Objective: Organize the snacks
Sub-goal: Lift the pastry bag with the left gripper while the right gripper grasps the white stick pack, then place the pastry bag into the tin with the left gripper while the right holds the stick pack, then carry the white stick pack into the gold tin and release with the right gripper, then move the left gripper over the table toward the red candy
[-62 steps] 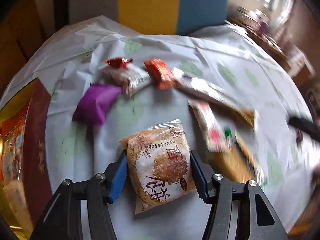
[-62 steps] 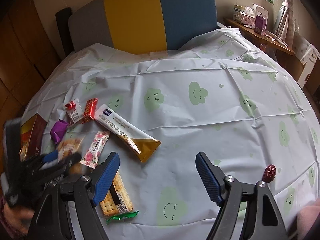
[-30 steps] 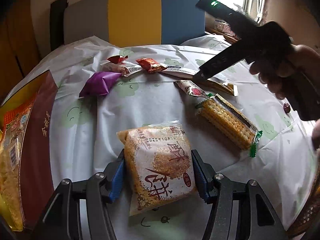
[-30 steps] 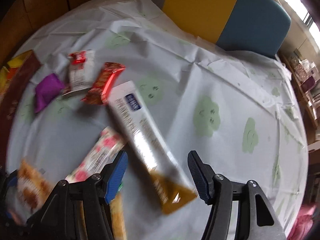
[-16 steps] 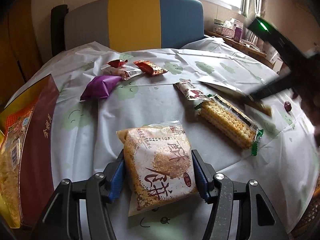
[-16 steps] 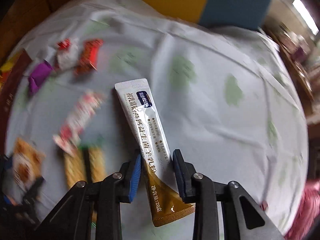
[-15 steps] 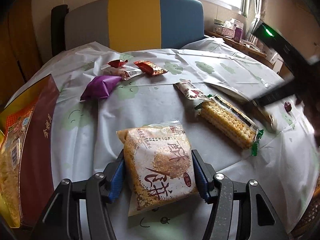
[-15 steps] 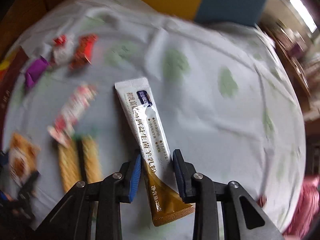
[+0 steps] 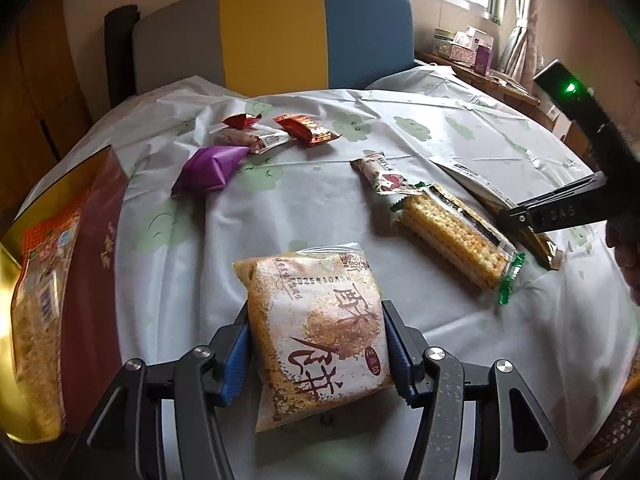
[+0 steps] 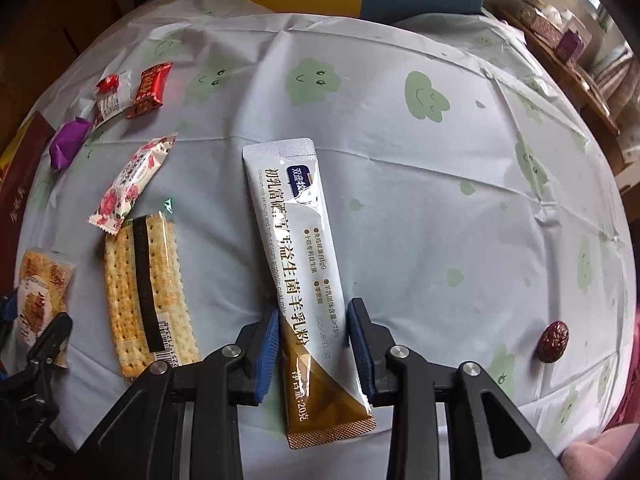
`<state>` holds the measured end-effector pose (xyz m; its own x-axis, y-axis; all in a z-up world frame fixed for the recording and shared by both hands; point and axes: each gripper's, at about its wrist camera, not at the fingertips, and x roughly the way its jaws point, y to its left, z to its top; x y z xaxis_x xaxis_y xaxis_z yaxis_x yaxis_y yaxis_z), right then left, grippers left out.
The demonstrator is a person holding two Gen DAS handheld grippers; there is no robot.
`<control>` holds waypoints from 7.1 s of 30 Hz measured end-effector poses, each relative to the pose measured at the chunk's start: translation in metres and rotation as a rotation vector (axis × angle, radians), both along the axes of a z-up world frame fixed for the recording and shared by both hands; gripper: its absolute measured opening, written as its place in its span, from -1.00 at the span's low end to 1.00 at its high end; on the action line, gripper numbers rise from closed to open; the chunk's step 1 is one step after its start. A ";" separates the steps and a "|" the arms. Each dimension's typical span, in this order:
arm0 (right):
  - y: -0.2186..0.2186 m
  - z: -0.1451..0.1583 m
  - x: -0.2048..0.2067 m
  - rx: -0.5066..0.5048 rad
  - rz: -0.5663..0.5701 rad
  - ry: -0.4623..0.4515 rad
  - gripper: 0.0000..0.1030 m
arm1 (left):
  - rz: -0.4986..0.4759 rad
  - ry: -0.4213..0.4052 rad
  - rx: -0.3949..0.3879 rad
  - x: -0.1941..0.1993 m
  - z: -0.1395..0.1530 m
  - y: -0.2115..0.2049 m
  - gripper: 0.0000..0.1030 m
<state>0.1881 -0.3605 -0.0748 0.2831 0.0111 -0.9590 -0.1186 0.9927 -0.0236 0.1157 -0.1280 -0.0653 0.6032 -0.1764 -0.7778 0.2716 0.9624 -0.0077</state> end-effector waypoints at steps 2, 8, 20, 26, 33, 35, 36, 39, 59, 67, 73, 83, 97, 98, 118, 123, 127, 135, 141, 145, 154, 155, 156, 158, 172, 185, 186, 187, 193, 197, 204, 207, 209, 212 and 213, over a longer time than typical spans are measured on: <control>0.004 -0.001 -0.002 -0.015 0.013 -0.005 -0.34 | 0.001 -0.006 -0.006 -0.007 0.007 0.001 0.15; 0.012 -0.003 0.000 -0.027 0.023 -0.011 -0.34 | 0.008 -0.023 -0.040 -0.026 0.033 0.010 0.15; 0.035 0.000 -0.011 -0.080 0.063 -0.035 -0.35 | 0.105 -0.042 -0.099 -0.046 0.069 0.051 0.15; 0.045 0.000 -0.016 -0.102 0.082 -0.044 -0.37 | 0.144 -0.051 -0.117 -0.052 0.076 0.074 0.15; 0.050 0.000 -0.019 -0.105 0.083 -0.044 -0.37 | 0.279 -0.061 -0.168 -0.061 0.087 0.140 0.15; 0.051 0.001 -0.020 -0.108 0.086 -0.044 -0.37 | 0.348 -0.064 -0.177 -0.062 0.090 0.168 0.15; 0.052 0.002 -0.020 -0.112 0.088 -0.045 -0.37 | 0.375 -0.063 -0.175 -0.062 0.090 0.178 0.15; 0.054 0.003 -0.021 -0.125 0.100 -0.048 -0.37 | 0.462 -0.052 -0.175 -0.060 0.089 0.211 0.15; 0.061 0.005 -0.022 -0.132 0.104 -0.048 -0.37 | 0.511 0.057 -0.192 0.101 0.061 0.226 0.17; 0.062 0.004 -0.020 -0.144 0.111 -0.049 -0.37 | 0.525 0.049 -0.148 0.064 0.050 0.214 0.17; 0.065 0.004 -0.021 -0.150 0.115 -0.051 -0.37 | 0.510 0.015 -0.110 0.031 0.056 0.198 0.17; 0.068 0.005 -0.025 -0.162 0.122 -0.060 -0.39 | 0.488 -0.002 -0.105 -0.015 0.063 0.182 0.17; 0.065 0.007 -0.027 -0.137 0.090 -0.058 -0.48 | 0.525 -0.029 -0.080 -0.051 0.065 0.195 0.17; 0.064 0.007 -0.025 -0.129 0.081 -0.055 -0.50 | 0.526 -0.029 -0.082 -0.052 0.065 0.197 0.17; 0.088 0.083 -0.029 0.246 -0.030 -0.161 -0.57 | 0.656 -0.079 -0.117 -0.068 0.070 0.238 0.17; 0.160 0.098 -0.032 0.386 0.093 -0.145 -0.57 | 0.746 -0.104 -0.124 -0.074 0.075 0.266 0.17; 0.223 0.101 -0.032 0.503 0.181 -0.096 -0.57 | 0.792 -0.121 -0.120 -0.078 0.078 0.283 0.17; 0.337 0.093 -0.033 0.689 0.275 0.065 -0.53 | 0.870 -0.141 -0.137 -0.085 0.080 0.310 0.17; 0.380 0.064 -0.031 0.732 0.260 0.170 -0.26 | 0.897 -0.143 -0.151 -0.089 0.079 0.320 0.17; 0.381 0.058 -0.040 0.714 0.298 0.169 -0.26 | 0.898 -0.135 -0.153 -0.088 0.078 0.319 0.17; 0.351 0.065 -0.062 0.584 0.376 0.055 -0.26 | 0.829 -0.142 -0.113 -0.085 0.079 0.296 0.17; 0.347 0.067 -0.065 0.569 0.380 0.037 -0.26 | 0.820 -0.142 -0.111 -0.084 0.079 0.293 0.17; 0.341 0.070 -0.070 0.551 0.382 0.016 -0.26 | 0.807 -0.143 -0.107 -0.084 0.080 0.289 0.17; 0.327 0.072 -0.073 0.519 0.387 -0.022 -0.26 | 0.783 -0.147 -0.097 -0.082 0.081 0.281 0.17; 0.260 0.087 -0.076 0.375 0.323 -0.218 -0.26 | 0.628 -0.158 -0.048 -0.079 0.085 0.232 0.17; 0.157 0.083 -0.056 0.223 0.169 -0.265 -0.26 | 0.513 -0.145 -0.019 -0.073 0.086 0.194 0.17; 0.147 0.083 -0.054 0.204 0.155 -0.268 -0.26 | 0.501 -0.144 -0.016 -0.072 0.086 0.190 0.17; 0.138 0.084 -0.053 0.187 0.144 -0.271 -0.26 | 0.492 -0.142 -0.013 -0.071 0.086 0.186 0.17; 0.075 0.093 -0.041 0.093 0.047 -0.296 -0.26 | 0.424 -0.136 -0.003 -0.068 0.085 0.163 0.17; 0.032 0.088 -0.031 -0.014 -0.033 -0.296 -0.26 | 0.375 -0.131 0.004 -0.065 0.086 0.148 0.17; -0.036 0.066 -0.017 0.007 -0.305 -0.233 -0.26 | 0.250 -0.069 -0.022 -0.053 0.083 0.107 0.17; -0.044 0.066 -0.015 0.049 -0.336 -0.225 -0.26 | 0.201 -0.028 -0.042 -0.044 0.077 0.090 0.17; -0.047 0.066 -0.015 0.065 -0.347 -0.224 -0.26 | 0.179 -0.002 -0.049 -0.036 0.072 0.078 0.17; -0.048 0.066 -0.016 0.081 -0.347 -0.221 -0.26 | 0.166 0.046 -0.063 -0.025 0.062 0.063 0.17; -0.047 0.065 -0.017 0.083 -0.342 -0.217 -0.26 | 0.161 0.061 -0.065 -0.022 0.059 0.057 0.17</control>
